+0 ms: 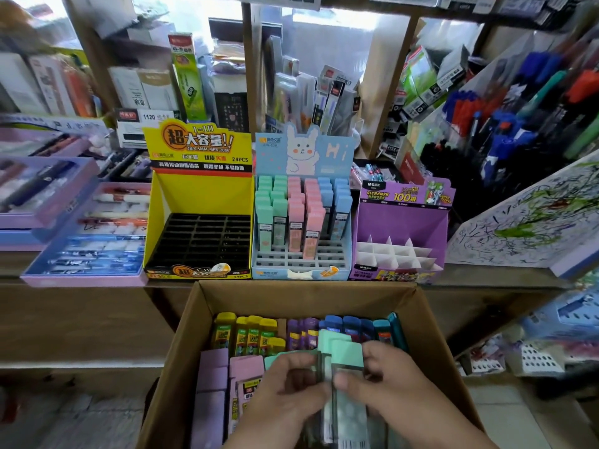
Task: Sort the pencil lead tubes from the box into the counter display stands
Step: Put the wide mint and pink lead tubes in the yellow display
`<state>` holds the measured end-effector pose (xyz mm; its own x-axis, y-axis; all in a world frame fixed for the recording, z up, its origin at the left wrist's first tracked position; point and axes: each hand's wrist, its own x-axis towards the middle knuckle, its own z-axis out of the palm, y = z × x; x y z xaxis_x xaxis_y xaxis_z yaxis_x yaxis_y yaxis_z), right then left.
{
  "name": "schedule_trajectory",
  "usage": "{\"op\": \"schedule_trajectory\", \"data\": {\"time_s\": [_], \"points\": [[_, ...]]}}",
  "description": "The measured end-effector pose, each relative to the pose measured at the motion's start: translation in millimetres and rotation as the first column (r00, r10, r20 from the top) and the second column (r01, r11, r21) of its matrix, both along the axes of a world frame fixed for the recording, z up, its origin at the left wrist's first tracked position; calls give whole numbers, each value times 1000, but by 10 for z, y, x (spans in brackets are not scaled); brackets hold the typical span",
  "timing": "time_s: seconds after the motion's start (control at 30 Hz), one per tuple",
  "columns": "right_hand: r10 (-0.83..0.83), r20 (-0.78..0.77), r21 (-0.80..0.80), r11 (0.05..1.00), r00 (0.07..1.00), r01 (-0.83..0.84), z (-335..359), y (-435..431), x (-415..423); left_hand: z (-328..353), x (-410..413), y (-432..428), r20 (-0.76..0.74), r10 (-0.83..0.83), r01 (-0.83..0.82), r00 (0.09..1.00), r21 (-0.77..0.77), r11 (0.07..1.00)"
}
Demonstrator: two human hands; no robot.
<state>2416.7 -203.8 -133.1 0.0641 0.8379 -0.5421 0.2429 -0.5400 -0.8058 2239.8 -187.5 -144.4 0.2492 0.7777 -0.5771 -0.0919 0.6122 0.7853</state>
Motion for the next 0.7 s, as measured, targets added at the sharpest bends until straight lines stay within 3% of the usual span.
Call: {"op": "schedule_trajectory", "data": {"time_s": [0.27,0.47,0.6,0.7], "points": [[14,-176,157,987,984,15,208,316,-449,356,-360,110,295,173,-166,940,-50,985],[67,-204,234,972,977,-18,342,559,-689,438,-705,228,433,95,-52,896,-110,993],[92,-192,276,960,977,-36,453,698,-789,412,-864,358,463,24,-11,886,-29,1000],[76,-199,275,961,977,-19,523,822,-833,379,-939,447,446,52,-82,894,49,995]]}}
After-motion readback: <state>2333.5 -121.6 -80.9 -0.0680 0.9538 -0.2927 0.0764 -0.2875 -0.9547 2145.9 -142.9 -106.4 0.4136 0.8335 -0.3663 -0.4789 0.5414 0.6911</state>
